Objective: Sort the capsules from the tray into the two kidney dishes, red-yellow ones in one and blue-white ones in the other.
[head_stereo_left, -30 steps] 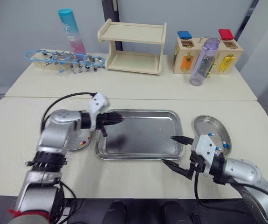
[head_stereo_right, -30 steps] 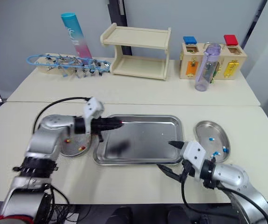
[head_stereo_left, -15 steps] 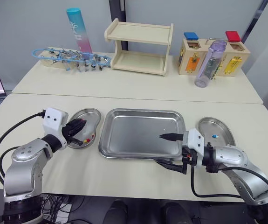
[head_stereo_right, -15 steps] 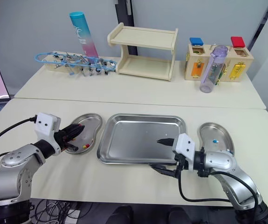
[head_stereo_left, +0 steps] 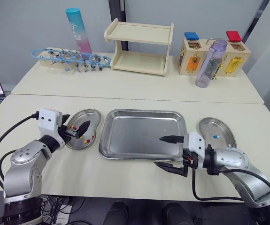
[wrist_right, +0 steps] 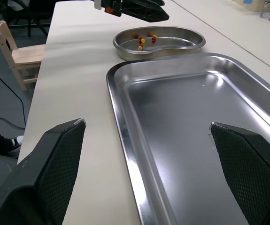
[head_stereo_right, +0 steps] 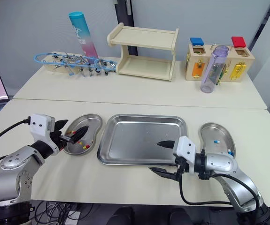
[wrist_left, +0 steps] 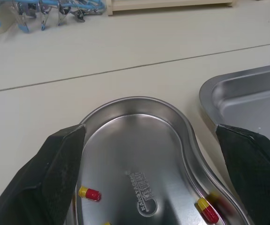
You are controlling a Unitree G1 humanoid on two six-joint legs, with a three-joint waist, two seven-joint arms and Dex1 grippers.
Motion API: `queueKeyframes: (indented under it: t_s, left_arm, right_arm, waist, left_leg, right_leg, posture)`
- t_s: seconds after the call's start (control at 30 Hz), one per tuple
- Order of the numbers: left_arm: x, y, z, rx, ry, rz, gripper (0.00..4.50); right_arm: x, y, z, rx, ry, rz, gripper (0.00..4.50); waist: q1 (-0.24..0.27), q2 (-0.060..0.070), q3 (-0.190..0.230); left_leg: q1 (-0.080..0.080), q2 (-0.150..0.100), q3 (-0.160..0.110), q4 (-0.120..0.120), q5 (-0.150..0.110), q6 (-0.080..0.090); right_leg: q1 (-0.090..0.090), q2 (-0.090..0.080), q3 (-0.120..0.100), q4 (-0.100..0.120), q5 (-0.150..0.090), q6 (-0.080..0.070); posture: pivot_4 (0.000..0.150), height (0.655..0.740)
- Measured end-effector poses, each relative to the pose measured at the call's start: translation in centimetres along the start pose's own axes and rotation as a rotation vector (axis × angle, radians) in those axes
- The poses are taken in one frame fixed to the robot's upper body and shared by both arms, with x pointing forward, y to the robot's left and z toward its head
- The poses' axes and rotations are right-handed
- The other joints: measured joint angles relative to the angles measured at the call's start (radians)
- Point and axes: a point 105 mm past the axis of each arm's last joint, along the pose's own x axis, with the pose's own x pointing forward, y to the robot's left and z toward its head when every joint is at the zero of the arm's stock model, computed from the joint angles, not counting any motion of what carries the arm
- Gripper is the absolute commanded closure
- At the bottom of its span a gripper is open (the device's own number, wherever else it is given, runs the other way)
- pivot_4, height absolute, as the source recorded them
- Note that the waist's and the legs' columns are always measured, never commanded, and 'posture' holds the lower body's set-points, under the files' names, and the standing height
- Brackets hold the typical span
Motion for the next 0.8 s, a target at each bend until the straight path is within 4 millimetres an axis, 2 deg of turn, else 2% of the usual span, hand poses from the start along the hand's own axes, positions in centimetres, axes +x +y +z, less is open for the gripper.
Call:
queueKeyframes:
  t_s: [0.07, 0.23, 0.33, 0.4, 0.47, 0.67, 0.8]
  left_arm:
    - [-0.7, 0.6, 1.2, 0.014, -0.030, -0.003, 0.03]
    - [-4.2, 4.1, 2.8, 0.144, 0.075, 0.048, 0.03]
    - [-6.5, 4.8, 1.5, 0.166, 0.228, -0.017, 0.03]
    - [-8.9, 5.3, -0.4, 0.162, 0.385, -0.078, 0.03]
    - [-10.3, 6.1, -1.7, 0.157, 0.468, -0.080, 0.03]
    - [-13.8, 8.7, -3.9, 0.154, 0.579, -0.005, 0.03]
    - [-14.1, 9.2, -4.5, 0.145, 0.567, 0.028, 0.03]
  right_arm:
    - [-0.6, -0.1, -0.1, -0.001, 0.013, -0.014, 0.00]
    - [-5.6, -1.2, -0.6, -0.024, 0.143, -0.098, 0.00]
    - [-9.1, -1.9, -0.7, -0.035, 0.238, -0.127, 0.00]
    - [-13.5, -2.7, -1.5, -0.008, 0.386, -0.167, 0.00]
    - [-16.4, -3.4, -1.5, 0.005, 0.446, -0.195, 0.00]
    - [-21.7, -4.7, -2.1, 0.020, 0.601, -0.228, 0.00]
    - [-22.5, -5.7, -1.7, 0.000, 0.607, -0.240, 0.00]
  waist:
    - [0.000, 0.000, 0.000]
    - [0.000, 0.000, 0.000]
    - [-0.001, 0.001, 0.001]
    - [0.000, 0.002, 0.002]
    - [0.000, 0.002, 0.002]
    - [-0.004, 0.002, 0.002]
    - [-0.004, 0.002, 0.003]
  left_leg:
    - [0.000, 0.000, 0.000, 0.000, 0.000, 0.000]
    - [0.000, 0.000, 0.001, -0.001, 0.000, 0.000]
    - [0.000, 0.000, 0.003, -0.002, 0.000, 0.000]
    - [0.000, 0.000, 0.004, -0.002, 0.000, 0.000]
    - [0.001, 0.001, 0.004, -0.002, 0.000, 0.000]
    - [0.001, 0.001, 0.006, -0.003, -0.001, 0.000]
    - [0.001, 0.002, 0.006, -0.003, -0.001, 0.000]
  right_leg:
    - [0.000, 0.000, 0.000, 0.000, 0.000, 0.000]
    - [0.000, 0.000, 0.001, -0.001, 0.000, 0.000]
    - [0.000, 0.000, 0.002, -0.001, 0.000, 0.000]
    - [0.000, -0.001, 0.003, -0.002, 0.000, 0.000]
    - [0.000, 0.000, 0.002, -0.001, -0.001, -0.001]
    - [-0.001, 0.000, 0.004, -0.002, -0.001, -0.002]
    - [-0.001, 0.000, 0.004, -0.002, -0.001, -0.002]
  posture:
    - [0.150, 0.7400]
    - [0.150, 0.7400]
    - [0.150, 0.7400]
    - [0.150, 0.7400]
    - [0.150, 0.7400]
    - [0.150, 0.7400]
    - [0.150, 0.7400]
